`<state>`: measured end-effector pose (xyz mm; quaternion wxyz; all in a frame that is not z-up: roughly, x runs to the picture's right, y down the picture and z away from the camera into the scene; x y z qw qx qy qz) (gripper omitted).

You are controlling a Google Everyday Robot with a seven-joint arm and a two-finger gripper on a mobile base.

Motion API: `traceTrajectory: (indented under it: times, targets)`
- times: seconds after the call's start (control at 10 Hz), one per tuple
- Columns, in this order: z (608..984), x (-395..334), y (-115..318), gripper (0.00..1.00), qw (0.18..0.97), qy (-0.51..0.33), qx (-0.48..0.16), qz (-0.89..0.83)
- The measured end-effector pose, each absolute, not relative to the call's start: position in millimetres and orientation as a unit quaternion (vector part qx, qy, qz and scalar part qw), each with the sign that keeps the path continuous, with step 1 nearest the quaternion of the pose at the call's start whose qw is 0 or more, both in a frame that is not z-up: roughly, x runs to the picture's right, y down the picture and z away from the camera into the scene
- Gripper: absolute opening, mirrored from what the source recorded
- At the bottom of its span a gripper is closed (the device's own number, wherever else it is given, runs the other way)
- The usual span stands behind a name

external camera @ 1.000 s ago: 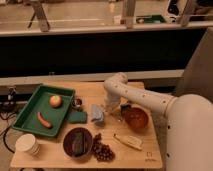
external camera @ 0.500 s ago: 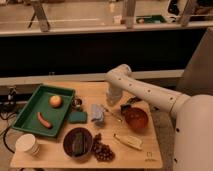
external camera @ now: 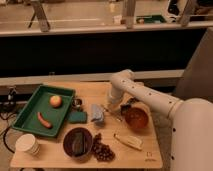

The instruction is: Place fork in red bowl

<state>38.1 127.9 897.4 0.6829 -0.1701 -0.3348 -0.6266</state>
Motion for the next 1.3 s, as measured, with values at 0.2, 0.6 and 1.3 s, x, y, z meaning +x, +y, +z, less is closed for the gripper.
traceTrajectory:
  times: [0.2, 0.6, 1.3]
  targets:
    - [901, 39, 133, 0.80, 0.670, -0.335, -0.166, -0.642]
    - [898, 38, 130, 0.80, 0.653, -0.314, -0.154, -0.671]
    - [909, 32, 137, 0.55, 0.634, -0.308, -0.167, -0.690]
